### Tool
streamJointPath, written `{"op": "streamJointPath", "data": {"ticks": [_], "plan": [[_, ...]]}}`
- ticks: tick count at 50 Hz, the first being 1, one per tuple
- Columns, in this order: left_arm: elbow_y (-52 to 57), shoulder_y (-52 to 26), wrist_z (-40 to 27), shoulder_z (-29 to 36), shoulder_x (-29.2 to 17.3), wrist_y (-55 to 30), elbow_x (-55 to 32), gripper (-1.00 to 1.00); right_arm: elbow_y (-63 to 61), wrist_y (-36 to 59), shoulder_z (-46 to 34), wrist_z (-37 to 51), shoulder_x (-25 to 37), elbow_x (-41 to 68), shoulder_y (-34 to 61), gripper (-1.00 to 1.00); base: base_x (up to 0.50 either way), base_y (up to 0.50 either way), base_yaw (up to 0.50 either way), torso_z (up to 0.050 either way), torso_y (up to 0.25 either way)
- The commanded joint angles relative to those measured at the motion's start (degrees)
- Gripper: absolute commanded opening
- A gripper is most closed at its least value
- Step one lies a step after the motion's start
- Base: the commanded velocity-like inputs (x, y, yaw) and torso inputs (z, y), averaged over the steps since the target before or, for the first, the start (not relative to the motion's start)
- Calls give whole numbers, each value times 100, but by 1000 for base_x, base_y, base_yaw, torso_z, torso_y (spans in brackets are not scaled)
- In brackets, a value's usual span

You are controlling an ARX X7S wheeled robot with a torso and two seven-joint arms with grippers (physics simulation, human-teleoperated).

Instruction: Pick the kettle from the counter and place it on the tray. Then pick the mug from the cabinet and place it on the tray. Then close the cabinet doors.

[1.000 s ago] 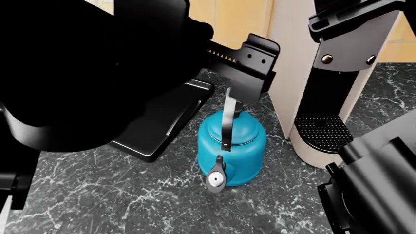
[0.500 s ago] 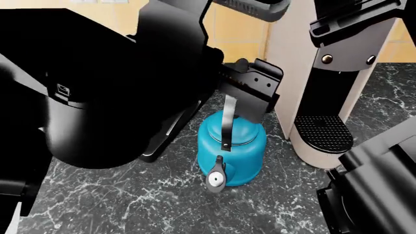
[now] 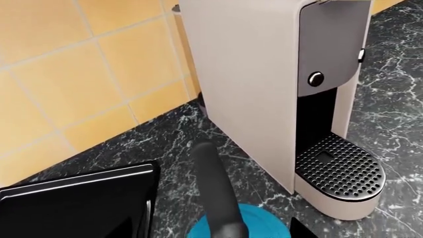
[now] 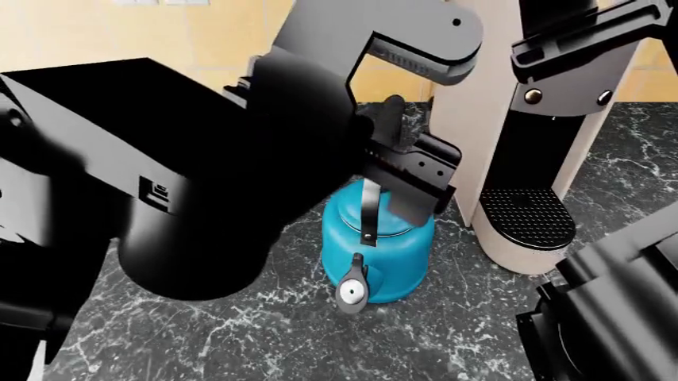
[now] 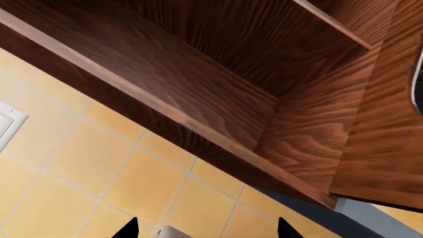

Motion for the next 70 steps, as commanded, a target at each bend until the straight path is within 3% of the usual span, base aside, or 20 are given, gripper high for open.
{"op": "streamJointPath", "data": {"ticks": [1,45,46,70], "plan": [[58,53,31,122,-12,72,95,100,-40,16,15,-48,-4,-65,-16,100,0,0,0,0,0],[53,89,308,434,-80,207,401,100,-55,-20,73,-103,-16,-124,-32,100,0,0,0,0,0],[64,94,312,431,-84,217,429,-100,-58,-21,71,-104,-17,-130,-34,100,0,0,0,0,0],[120,24,539,335,-128,402,590,-100,-122,-43,116,-33,-32,-96,-132,100,0,0,0,0,0]]}}
